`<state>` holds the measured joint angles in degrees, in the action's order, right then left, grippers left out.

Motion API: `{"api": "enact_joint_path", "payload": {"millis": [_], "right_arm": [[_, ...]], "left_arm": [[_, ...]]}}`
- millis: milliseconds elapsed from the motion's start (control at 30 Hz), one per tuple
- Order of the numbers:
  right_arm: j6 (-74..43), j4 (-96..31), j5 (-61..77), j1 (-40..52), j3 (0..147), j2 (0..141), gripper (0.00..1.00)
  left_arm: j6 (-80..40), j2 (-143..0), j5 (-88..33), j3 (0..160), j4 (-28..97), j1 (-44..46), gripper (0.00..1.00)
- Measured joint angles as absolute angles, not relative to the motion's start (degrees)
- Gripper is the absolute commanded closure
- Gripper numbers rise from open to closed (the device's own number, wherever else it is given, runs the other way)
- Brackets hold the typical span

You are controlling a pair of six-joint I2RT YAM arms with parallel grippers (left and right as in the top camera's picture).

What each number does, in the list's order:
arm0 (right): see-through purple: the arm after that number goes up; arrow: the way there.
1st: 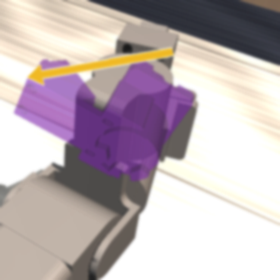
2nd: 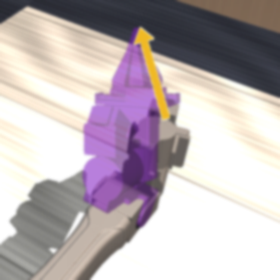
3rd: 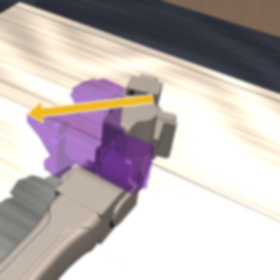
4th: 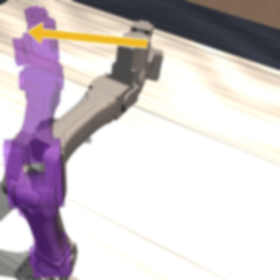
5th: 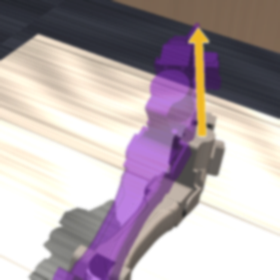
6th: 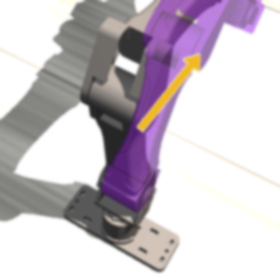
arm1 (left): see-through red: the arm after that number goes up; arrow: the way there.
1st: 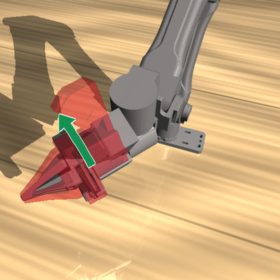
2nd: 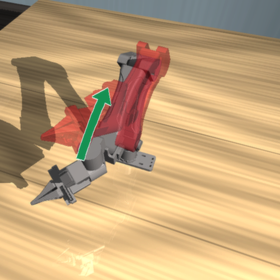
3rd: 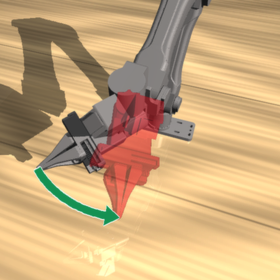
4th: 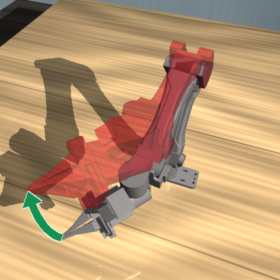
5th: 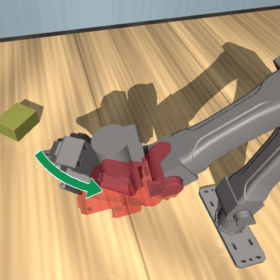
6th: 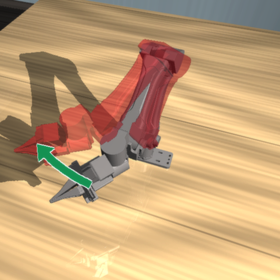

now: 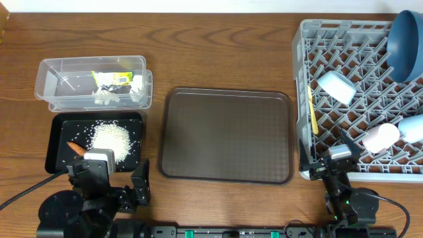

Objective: Sort waste into correct bins and load items into the dishwasher rack

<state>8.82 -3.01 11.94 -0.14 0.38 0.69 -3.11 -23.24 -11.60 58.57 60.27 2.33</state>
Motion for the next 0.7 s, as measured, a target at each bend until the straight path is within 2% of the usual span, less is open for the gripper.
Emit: {"api": "enact_joint_path", "payload": {"millis": [700], "right_arm": [[8.82,-3.01,11.94,-0.14,0.38,0.69,0.01]], "left_arm": [[-2.72,-23.24,-11.35,58.57,61.91,2.33,0.05]]}}
